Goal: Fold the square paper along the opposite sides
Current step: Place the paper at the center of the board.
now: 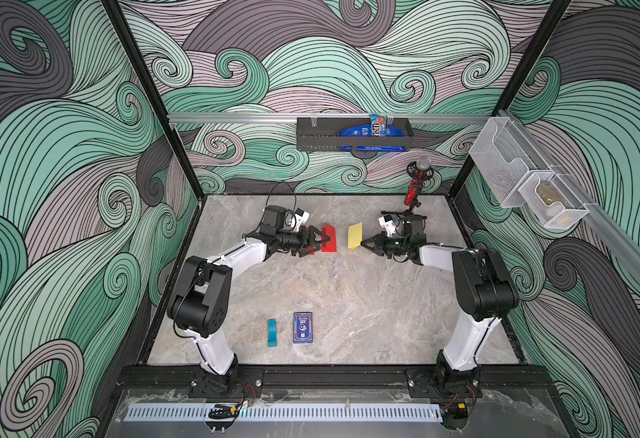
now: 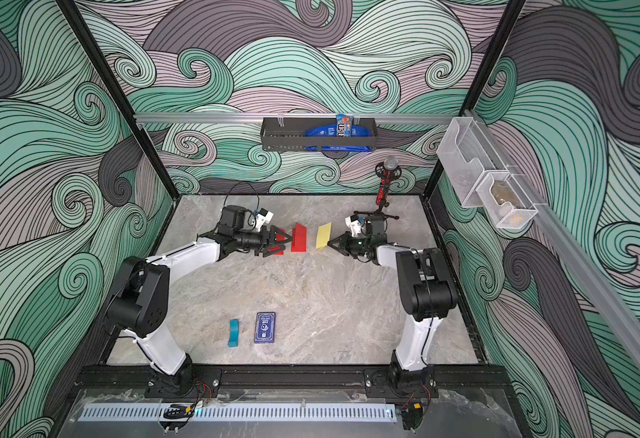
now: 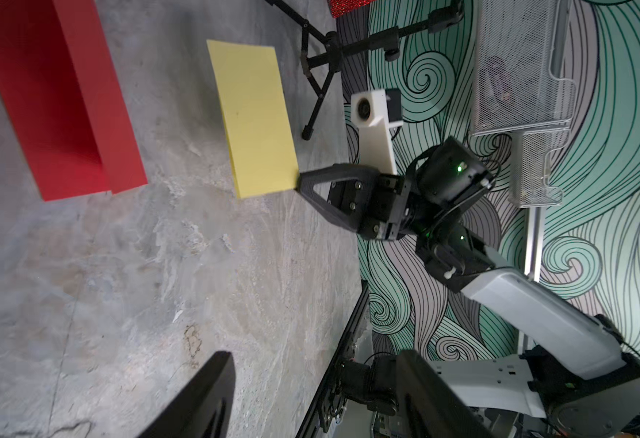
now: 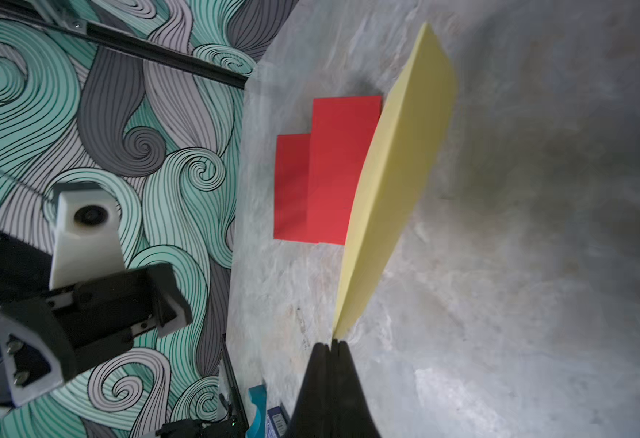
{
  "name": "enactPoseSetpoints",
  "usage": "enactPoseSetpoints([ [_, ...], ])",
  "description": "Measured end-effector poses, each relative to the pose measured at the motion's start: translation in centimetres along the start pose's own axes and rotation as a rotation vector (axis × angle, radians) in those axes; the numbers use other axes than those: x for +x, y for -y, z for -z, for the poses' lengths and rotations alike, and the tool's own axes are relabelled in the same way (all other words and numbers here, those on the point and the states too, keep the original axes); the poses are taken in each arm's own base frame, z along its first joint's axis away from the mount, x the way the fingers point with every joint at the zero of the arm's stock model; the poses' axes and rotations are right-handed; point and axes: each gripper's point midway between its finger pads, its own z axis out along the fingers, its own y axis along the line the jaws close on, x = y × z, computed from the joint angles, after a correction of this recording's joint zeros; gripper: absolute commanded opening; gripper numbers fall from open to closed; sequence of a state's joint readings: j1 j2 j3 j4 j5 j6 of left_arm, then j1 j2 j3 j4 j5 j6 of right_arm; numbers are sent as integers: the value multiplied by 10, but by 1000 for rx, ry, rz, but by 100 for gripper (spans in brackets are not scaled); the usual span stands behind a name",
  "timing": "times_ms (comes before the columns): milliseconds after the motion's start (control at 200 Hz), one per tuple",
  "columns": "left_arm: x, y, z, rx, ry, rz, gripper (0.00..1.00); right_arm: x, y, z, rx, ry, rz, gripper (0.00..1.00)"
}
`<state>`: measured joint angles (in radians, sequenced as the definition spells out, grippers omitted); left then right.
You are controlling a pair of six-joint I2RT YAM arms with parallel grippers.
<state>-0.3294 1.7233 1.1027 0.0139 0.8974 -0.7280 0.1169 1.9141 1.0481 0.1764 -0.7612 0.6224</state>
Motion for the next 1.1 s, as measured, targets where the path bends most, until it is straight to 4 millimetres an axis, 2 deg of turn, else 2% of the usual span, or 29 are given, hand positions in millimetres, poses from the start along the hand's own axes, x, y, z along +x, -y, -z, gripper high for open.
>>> enactPoseSetpoints([
  [115,14,-1,9,-21,3,-11,70,-15,23,-13,72,-3,3,0],
  [350,34,-9,18,-41,5,-17,70,-21,53,-23,173,-32,-18,0],
  [540,44,-20,17,-59,-10,-1,70,-21,61,-19,220,-38,-26,0],
  [781,42,-13,21,-53,5,-36,70,-16,70,-15,271,-53,-37,0],
  [1001,40,-11,24,-50,12,-48,70,-30,74,-12,301,-39,-26,3],
  [1101,40,-11,24,-51,13,-49,70,-30,77,-11,314,-41,-28,4],
])
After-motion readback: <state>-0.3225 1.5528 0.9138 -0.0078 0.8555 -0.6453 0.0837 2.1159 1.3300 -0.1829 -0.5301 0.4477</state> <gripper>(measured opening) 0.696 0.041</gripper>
